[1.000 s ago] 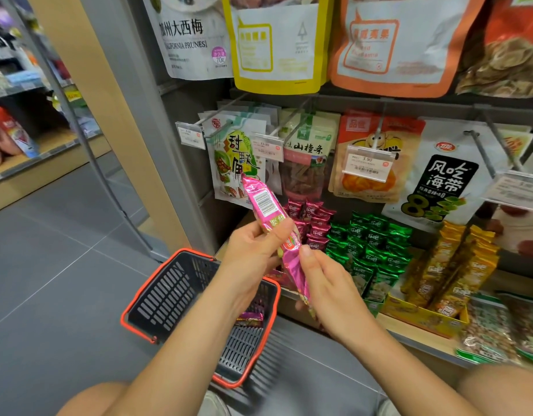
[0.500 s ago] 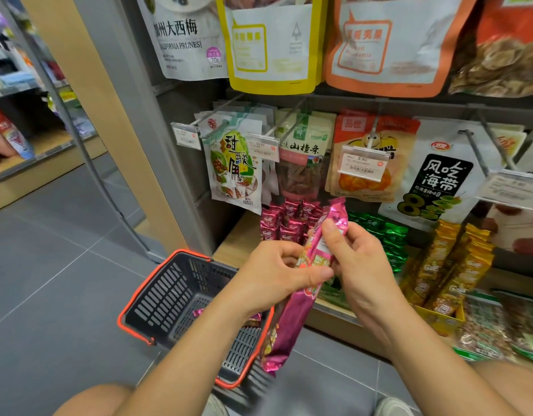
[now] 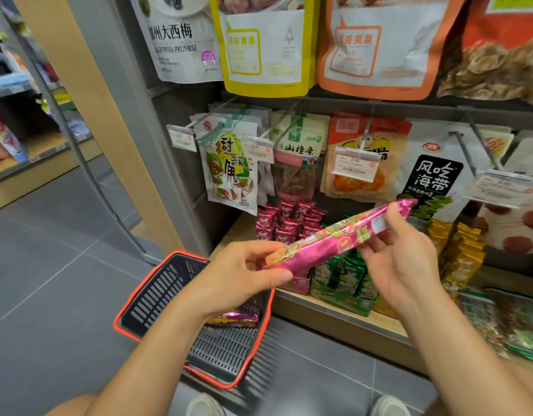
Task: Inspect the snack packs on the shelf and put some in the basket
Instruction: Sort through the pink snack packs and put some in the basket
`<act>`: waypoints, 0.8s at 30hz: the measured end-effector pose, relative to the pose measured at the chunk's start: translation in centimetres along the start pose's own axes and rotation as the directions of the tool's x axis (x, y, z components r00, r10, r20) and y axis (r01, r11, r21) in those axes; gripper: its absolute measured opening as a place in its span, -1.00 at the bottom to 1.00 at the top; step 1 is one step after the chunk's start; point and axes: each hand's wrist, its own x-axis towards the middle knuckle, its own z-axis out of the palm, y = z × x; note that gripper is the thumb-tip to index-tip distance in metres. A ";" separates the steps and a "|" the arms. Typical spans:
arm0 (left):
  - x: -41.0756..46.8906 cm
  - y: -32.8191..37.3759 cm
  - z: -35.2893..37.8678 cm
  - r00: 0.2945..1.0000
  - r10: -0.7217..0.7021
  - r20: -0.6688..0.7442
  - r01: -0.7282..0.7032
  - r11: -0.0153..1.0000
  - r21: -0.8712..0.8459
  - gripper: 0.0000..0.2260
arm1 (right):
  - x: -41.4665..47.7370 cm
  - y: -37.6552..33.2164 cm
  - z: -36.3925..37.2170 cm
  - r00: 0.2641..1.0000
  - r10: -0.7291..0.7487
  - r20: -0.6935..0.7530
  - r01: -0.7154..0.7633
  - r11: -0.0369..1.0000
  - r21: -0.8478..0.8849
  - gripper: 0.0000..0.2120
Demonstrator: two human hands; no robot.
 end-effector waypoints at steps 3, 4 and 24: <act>-0.2 -0.2 -0.9 0.983 0.048 -0.179 -0.043 0.998 0.036 -0.59 | 0.3 -0.4 -0.5 0.999 0.050 0.017 -0.048 0.996 -0.080 -0.82; -0.3 -0.3 -1.2 0.969 0.058 -0.239 -0.050 0.998 0.040 -0.55 | 0.3 -0.4 -0.6 0.998 0.059 0.023 -0.056 0.989 -0.137 -0.81; -0.8 -0.2 -3.9 0.857 -0.157 -0.491 -0.230 0.736 -0.637 -0.92 | -0.6 1.0 -1.0 0.962 0.246 0.119 -0.074 0.652 -0.755 -0.74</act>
